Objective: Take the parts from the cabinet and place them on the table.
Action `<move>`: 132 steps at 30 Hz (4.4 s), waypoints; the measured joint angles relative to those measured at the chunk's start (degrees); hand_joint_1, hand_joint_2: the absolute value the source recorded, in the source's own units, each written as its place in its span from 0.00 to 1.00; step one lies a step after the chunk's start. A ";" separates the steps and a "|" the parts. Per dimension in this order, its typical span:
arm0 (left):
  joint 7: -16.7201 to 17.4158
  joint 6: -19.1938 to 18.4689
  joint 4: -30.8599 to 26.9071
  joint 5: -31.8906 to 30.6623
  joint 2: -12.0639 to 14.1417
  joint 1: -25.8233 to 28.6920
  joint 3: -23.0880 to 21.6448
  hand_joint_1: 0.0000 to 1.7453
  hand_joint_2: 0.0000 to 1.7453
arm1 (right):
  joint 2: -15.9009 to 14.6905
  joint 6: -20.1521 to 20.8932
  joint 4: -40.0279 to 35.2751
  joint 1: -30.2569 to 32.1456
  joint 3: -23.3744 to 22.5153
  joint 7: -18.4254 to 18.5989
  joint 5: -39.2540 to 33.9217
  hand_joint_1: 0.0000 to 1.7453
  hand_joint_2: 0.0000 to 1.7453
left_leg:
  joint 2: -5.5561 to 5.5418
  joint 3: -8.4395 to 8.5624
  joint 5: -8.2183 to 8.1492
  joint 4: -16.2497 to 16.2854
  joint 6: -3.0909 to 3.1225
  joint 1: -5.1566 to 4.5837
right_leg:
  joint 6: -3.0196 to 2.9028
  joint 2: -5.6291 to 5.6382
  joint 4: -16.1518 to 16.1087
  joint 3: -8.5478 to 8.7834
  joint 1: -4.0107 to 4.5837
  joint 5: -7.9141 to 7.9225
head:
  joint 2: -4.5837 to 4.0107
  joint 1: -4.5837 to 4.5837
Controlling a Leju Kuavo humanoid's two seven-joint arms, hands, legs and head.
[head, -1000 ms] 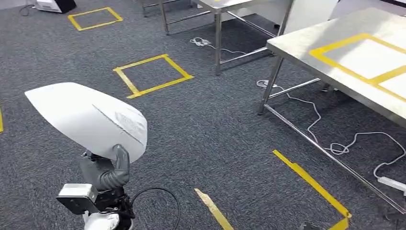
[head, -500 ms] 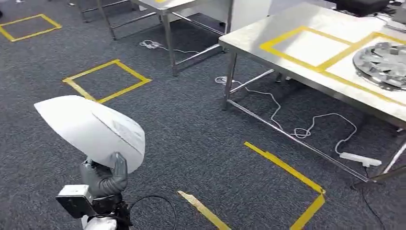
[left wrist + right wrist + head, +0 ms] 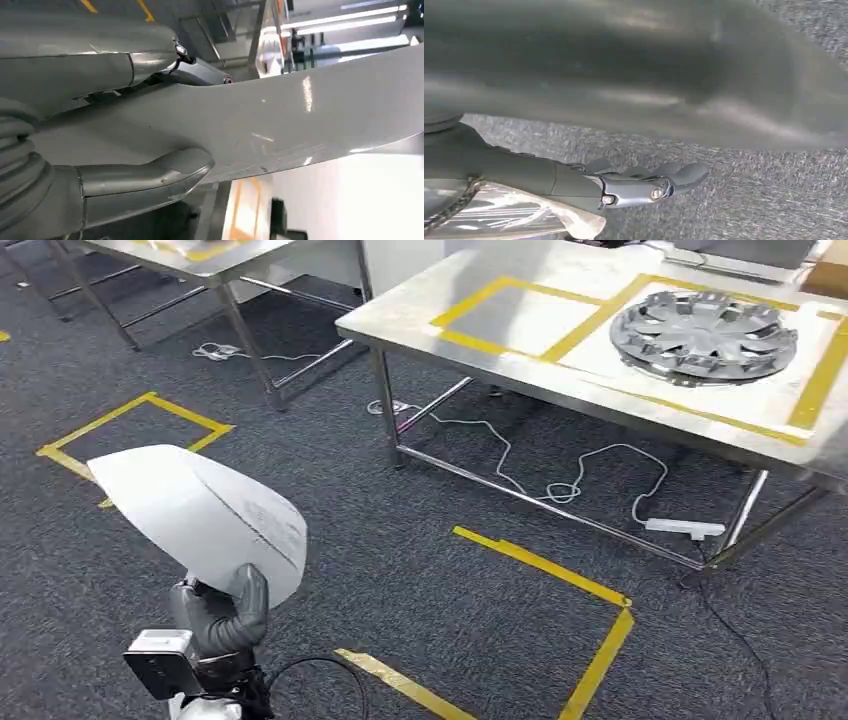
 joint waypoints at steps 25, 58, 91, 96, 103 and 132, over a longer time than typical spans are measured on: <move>-0.33 0.37 -3.82 -3.39 1.57 -4.92 -0.46 1.00 1.00 | -0.94 4.53 0.00 -1.77 -2.05 0.20 -3.69 0.00 0.00 | 6.91 6.77 9.64 -17.04 0.49 -0.34 | 1.71 -4.01 0.10 0.21 -0.56 -0.58 | 0.00 0.31; -0.42 0.24 -7.30 -1.55 2.36 -6.15 -0.92 1.00 1.00 | -1.86 12.48 0.09 -1.83 -1.70 -2.10 -1.05 0.00 0.00 | -0.09 6.21 6.88 -11.09 -0.12 -0.04 | 0.13 -1.71 0.29 0.97 -0.66 -1.22 | 0.00 0.26; -0.42 0.85 -7.34 -1.35 2.25 -5.27 -1.46 1.00 1.00 | -1.70 11.74 0.48 -1.55 1.53 0.65 3.87 0.00 0.00 | -1.41 0.89 1.33 -2.48 0.25 -0.88 | -0.21 -2.45 -0.16 -0.14 -0.51 0.17 | 0.00 0.04; -0.42 0.61 -7.35 -1.18 2.40 -5.28 -1.46 1.00 1.00 | -1.81 11.69 0.48 -1.46 2.06 0.76 4.53 0.00 0.00 | -0.02 1.95 8.37 -9.41 0.64 -0.77 | -0.10 -4.77 -0.15 1.12 -0.43 -0.82 | 0.00 0.04; -0.42 0.35 -7.32 -0.90 2.25 -5.74 -1.49 1.00 1.00 | -1.88 11.74 0.48 -1.63 2.69 0.76 4.92 0.00 0.00 | 1.35 4.24 11.43 -16.93 2.46 -0.96 | 2.21 -6.17 0.73 1.68 0.10 -2.98 | 0.00 -0.13; -0.42 -0.04 -7.28 -1.57 2.56 -6.00 -1.88 1.00 1.00 | -1.88 11.74 0.48 -1.53 2.56 -0.39 3.80 0.00 0.00 | -0.74 4.44 10.56 -16.57 1.49 -0.83 | 1.52 -2.54 -0.71 2.00 -0.04 -1.56 | 0.00 -0.35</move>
